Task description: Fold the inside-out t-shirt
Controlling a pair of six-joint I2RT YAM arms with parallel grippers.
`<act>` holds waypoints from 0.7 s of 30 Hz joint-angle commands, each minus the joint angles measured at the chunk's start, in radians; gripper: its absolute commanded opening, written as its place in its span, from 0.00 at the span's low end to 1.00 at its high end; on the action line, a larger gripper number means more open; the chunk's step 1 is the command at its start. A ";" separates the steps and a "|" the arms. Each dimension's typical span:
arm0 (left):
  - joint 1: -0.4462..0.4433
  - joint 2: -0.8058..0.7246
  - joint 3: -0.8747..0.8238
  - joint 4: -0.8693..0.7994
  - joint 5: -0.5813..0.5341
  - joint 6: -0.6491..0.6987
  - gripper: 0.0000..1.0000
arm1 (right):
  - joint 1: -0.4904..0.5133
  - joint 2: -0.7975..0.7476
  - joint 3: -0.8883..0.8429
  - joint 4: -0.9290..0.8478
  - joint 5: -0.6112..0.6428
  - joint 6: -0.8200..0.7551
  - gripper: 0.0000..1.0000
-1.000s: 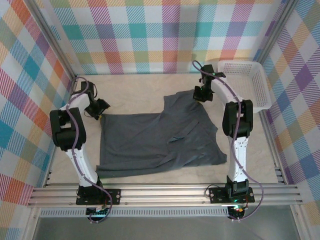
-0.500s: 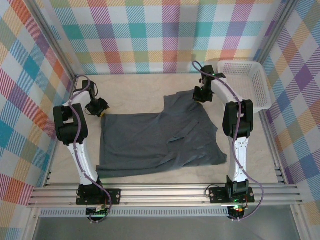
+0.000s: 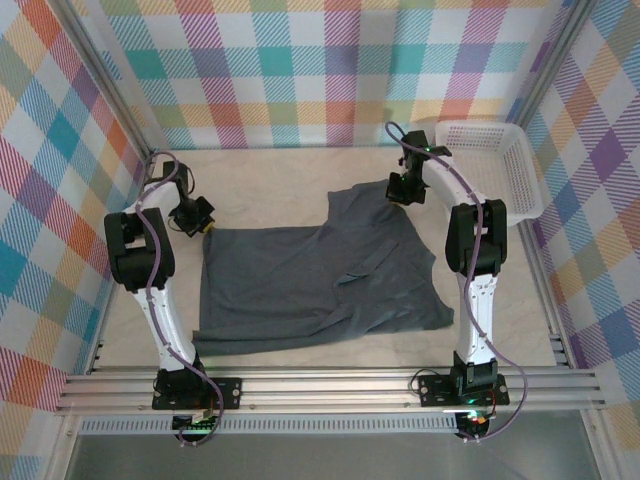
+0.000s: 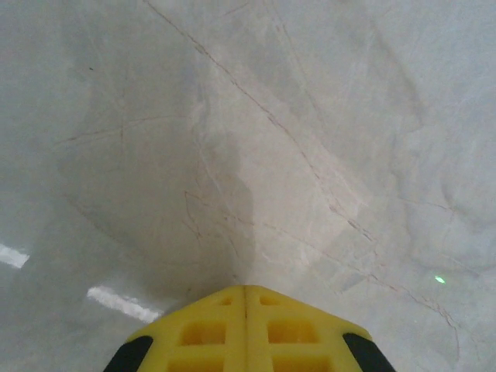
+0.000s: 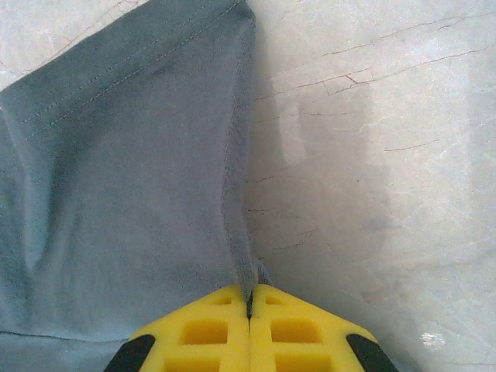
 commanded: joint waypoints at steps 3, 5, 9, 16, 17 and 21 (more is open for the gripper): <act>0.026 -0.134 -0.024 -0.080 -0.123 -0.021 0.00 | -0.039 -0.015 -0.016 -0.026 0.032 0.053 0.00; 0.036 -0.153 -0.053 -0.061 -0.130 -0.023 0.00 | -0.054 -0.020 -0.031 -0.024 0.023 0.055 0.00; 0.039 -0.135 -0.058 -0.046 -0.050 -0.018 0.00 | -0.058 -0.015 -0.039 -0.020 -0.012 0.041 0.00; 0.033 -0.147 -0.108 0.104 0.148 -0.023 0.39 | -0.058 -0.023 -0.027 -0.005 -0.051 0.043 0.00; 0.029 -0.142 -0.103 0.109 0.149 -0.027 0.50 | -0.057 -0.023 -0.024 -0.004 -0.051 0.042 0.00; 0.013 -0.084 -0.059 0.078 0.136 -0.027 0.56 | -0.057 -0.016 -0.014 -0.009 -0.056 0.046 0.00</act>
